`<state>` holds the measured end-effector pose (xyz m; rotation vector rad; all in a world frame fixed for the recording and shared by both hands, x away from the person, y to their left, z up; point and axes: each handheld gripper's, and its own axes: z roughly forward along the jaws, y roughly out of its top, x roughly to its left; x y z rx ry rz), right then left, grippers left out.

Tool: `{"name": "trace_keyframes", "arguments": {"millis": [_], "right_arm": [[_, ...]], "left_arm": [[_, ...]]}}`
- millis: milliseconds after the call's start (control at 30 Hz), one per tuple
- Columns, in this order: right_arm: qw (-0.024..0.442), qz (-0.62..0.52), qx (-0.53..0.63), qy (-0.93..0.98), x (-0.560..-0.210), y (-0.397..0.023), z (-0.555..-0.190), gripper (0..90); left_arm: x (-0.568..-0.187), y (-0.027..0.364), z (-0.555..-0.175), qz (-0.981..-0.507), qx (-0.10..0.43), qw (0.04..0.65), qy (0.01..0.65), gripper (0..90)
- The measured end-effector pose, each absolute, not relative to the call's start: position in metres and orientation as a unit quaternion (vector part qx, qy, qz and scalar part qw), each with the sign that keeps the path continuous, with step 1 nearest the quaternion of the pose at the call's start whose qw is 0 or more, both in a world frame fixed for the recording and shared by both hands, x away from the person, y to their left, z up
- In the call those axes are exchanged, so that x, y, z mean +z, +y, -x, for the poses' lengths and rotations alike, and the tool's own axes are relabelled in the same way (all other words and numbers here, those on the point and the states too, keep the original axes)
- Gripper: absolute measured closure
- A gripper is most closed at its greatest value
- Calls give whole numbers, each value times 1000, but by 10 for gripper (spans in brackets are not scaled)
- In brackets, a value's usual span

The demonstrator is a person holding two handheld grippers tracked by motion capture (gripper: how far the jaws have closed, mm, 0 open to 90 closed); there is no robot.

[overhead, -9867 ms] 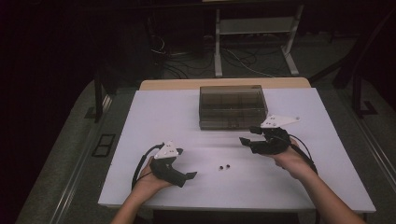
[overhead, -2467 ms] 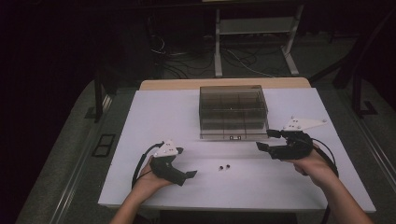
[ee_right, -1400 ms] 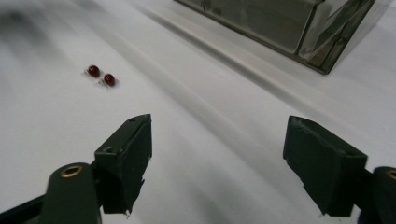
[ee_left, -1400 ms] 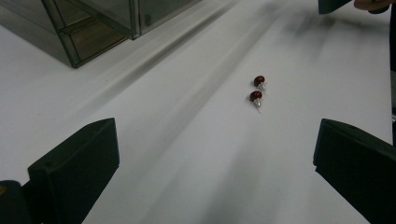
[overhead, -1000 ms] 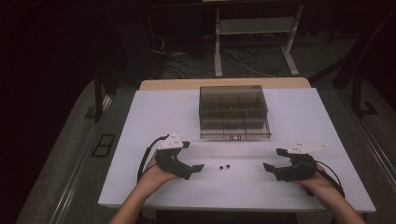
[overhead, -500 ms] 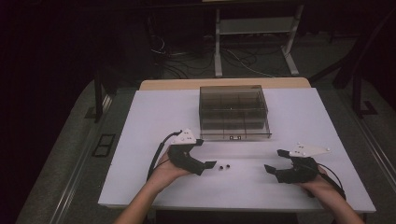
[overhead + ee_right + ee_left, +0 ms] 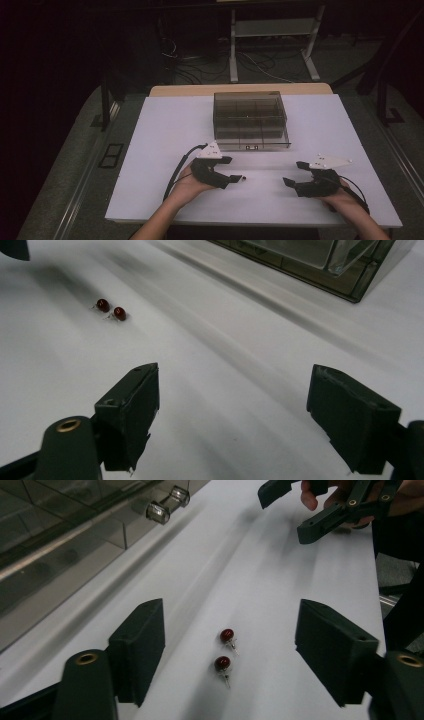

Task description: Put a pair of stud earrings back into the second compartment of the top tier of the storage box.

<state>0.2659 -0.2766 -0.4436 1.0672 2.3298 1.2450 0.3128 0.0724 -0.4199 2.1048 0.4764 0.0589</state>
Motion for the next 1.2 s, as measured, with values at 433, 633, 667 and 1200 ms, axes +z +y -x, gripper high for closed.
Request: {"name": "trace_keyframes", "arguments": {"millis": [433,633,667,1200], "right_arm": [[151,-367,424,814,-445,-274,-266,204],[151,-361,420,819,-447,-274,-266,204],[151,-361,419,819,-447,-274,-266,204],[150,-358,416,822,-447,-273,-265,204]], "left_arm": [[-432,63,-313,-865,8,457,208,515],[-440,59,-316,-873,5,435,221,602],[-440,59,-316,-873,6,434,222,607],[-448,55,-314,-879,9,419,227,709]]}}
